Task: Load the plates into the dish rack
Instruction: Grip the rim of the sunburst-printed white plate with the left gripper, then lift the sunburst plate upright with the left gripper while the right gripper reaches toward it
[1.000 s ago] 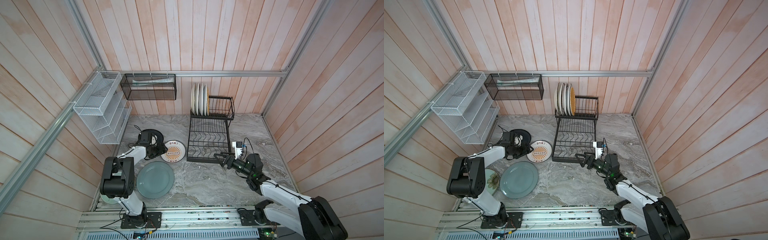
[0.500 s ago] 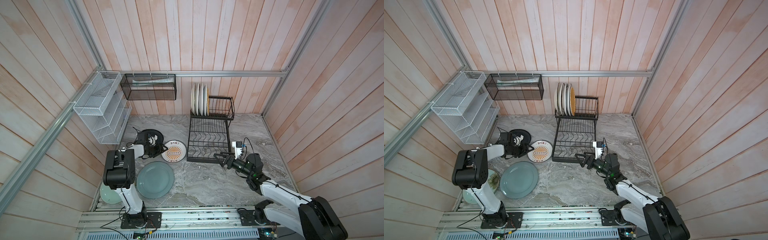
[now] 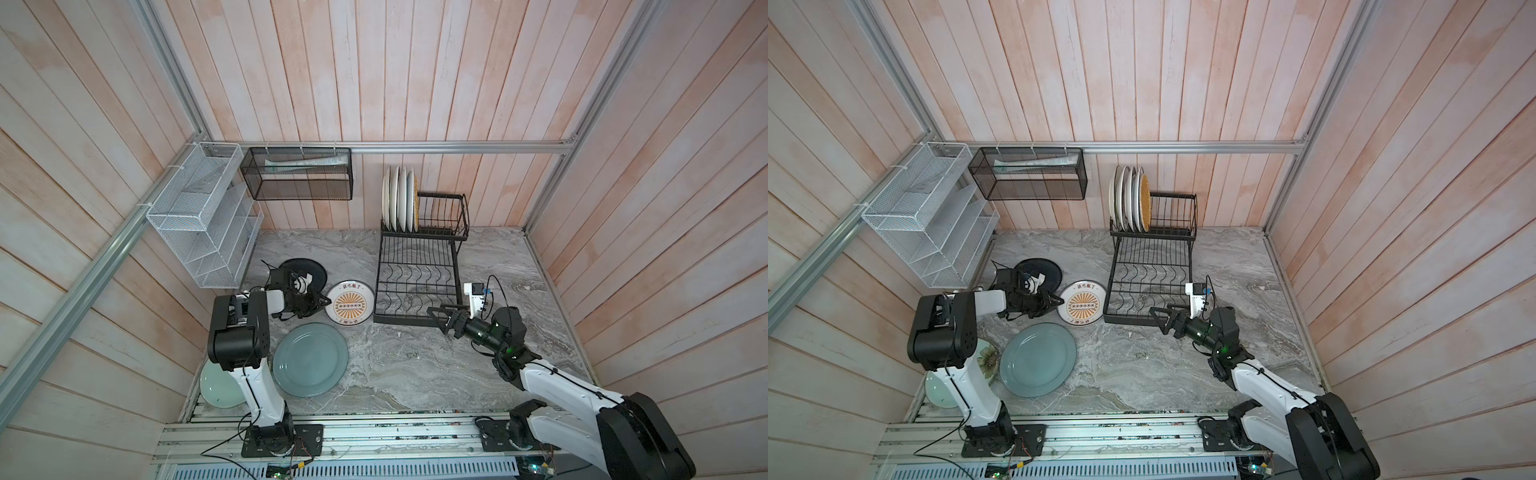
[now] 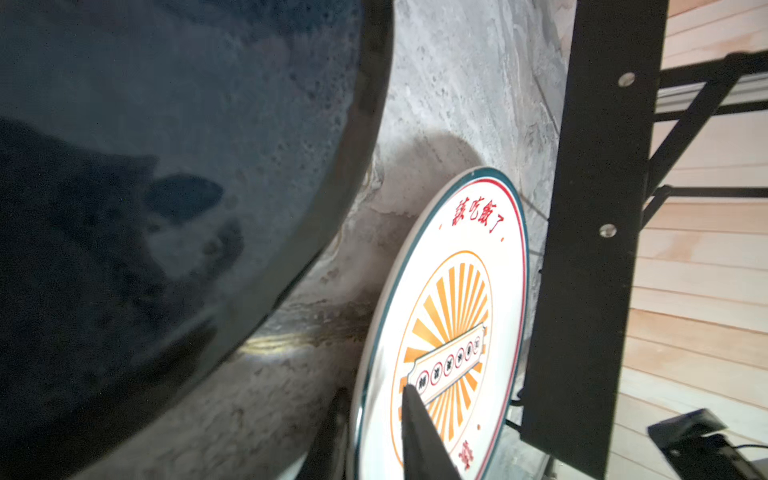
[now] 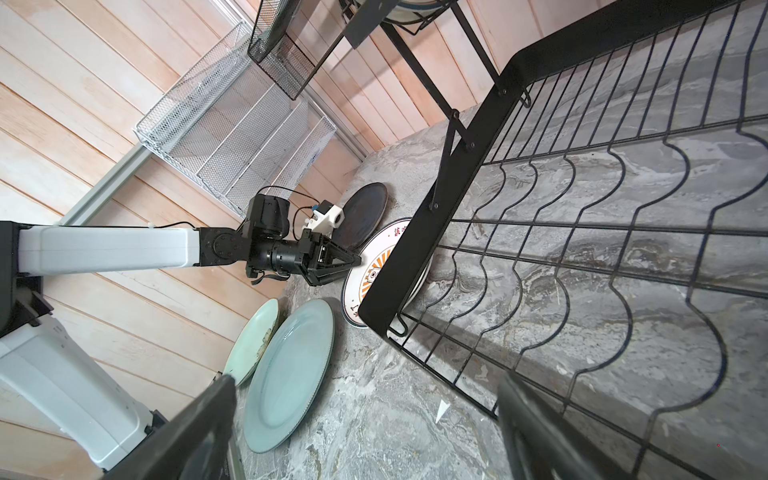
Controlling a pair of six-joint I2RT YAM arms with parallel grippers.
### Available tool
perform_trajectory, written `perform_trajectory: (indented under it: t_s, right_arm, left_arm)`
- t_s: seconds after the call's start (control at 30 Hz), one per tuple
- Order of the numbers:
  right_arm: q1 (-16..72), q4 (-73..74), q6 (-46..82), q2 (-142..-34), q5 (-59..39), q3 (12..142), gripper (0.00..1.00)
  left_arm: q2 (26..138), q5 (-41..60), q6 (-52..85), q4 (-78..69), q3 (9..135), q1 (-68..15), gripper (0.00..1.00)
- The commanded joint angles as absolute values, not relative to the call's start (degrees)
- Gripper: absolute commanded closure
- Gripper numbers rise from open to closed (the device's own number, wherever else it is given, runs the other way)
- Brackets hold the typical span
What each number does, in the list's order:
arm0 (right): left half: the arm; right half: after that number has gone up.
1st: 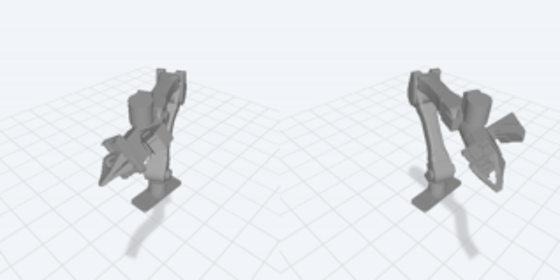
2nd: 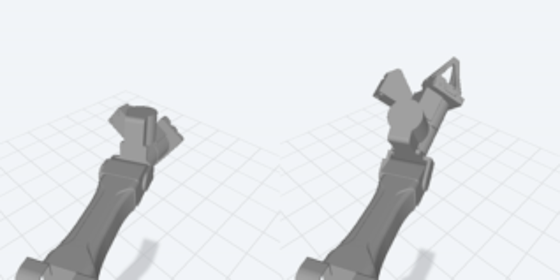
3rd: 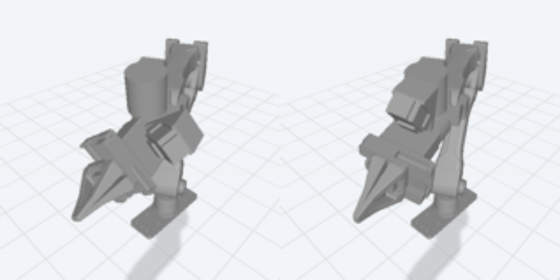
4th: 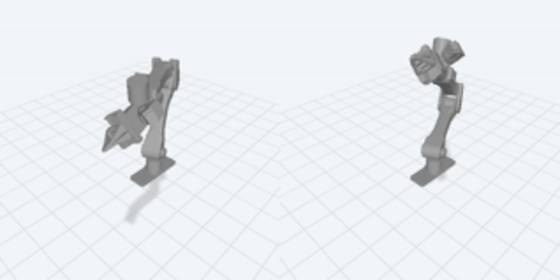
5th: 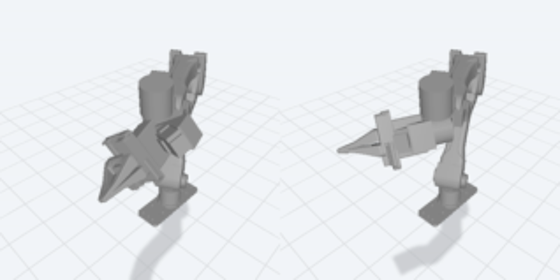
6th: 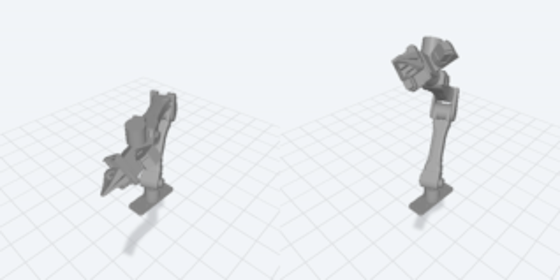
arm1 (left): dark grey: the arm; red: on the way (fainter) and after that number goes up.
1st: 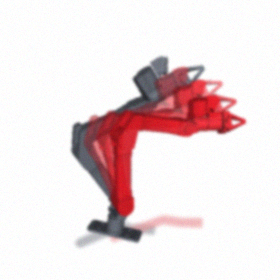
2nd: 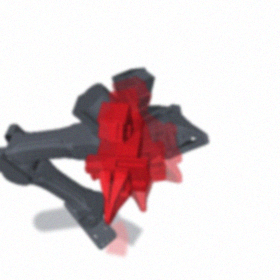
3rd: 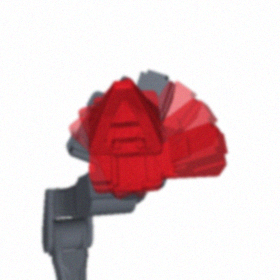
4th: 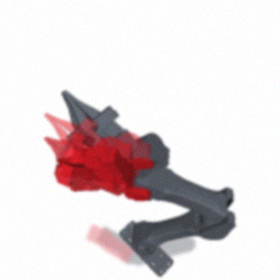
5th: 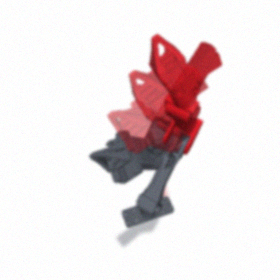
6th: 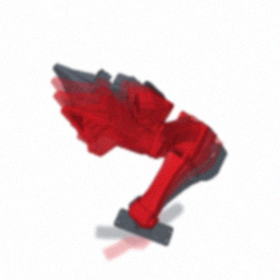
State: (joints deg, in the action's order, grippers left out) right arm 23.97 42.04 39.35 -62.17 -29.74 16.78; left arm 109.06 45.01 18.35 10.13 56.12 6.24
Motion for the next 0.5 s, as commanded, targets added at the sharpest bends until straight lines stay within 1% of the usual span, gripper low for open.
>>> perform_trajectory:
  t_s: [0.0,0.1,0.17,0.33,0.47]
  right_arm:
    - [24.3,43.16,38.85,-61.63,-30.22,17.96,0.02]
    - [24.26,42.98,38.76,-61.45,-30.04,18.02,0.02]
    - [24.26,42.99,38.67,-61.44,-29.98,18.08,0.02]
    - [24.27,42.82,38.41,-61.74,-29.72,18.09,0.02]
    - [24.26,42.65,37.89,-62.13,-29.55,18.15,0.02]
  left_arm:
    - [107.5,48.04,20.25,7.43,54.86,6.33,0.85]
    - [106.32,49.87,22.11,5.8,54.42,6.41,0.96]
    - [105.48,51.01,23.53,4.21,53.79,6.5,1.0]
    - [102.69,52.38,26.92,2.53,53.23,6.65,1.0]
    - [97.63,48.01,27.25,6.96,53.85,6.66,1.0]
